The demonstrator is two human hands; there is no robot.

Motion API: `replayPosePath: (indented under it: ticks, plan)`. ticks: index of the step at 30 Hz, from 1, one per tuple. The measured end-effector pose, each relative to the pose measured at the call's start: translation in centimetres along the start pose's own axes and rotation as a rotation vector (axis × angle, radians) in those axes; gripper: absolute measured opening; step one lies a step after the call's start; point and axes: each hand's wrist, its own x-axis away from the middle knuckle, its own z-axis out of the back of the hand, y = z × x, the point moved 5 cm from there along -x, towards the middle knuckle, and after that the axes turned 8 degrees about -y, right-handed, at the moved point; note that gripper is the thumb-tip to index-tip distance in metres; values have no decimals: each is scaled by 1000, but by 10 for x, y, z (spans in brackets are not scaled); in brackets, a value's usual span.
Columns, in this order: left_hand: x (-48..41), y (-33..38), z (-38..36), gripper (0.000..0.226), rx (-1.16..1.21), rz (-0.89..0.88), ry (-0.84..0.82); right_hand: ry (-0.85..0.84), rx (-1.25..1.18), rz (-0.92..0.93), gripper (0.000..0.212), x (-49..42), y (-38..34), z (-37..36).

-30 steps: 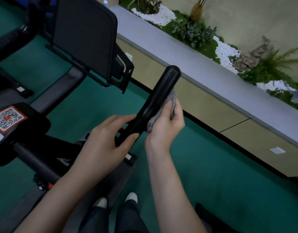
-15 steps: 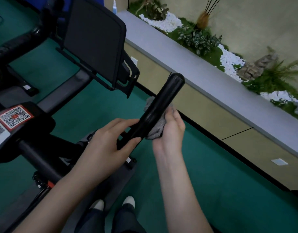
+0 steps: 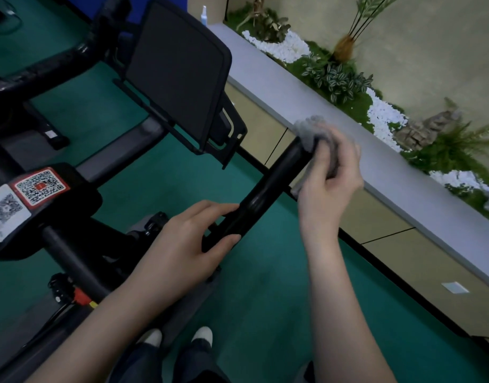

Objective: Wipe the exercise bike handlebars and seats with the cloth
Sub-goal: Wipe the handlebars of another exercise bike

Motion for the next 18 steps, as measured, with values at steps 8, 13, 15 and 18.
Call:
replayPosePath:
  ticks: [8, 13, 15, 18]
  plan:
    - [0, -1, 1, 42, 5, 6, -6, -383, 458, 427, 15, 1, -12, -16]
    - [2, -1, 2, 40, 25, 20, -22, -683, 440, 162, 18, -44, -19, -21]
    - [1, -1, 2, 40, 22, 23, -23, -836, 526, 150, 17, -50, -25, -28]
    - [1, -1, 2, 40, 31, 24, -22, -1094, 755, 279, 16, -47, -34, -45]
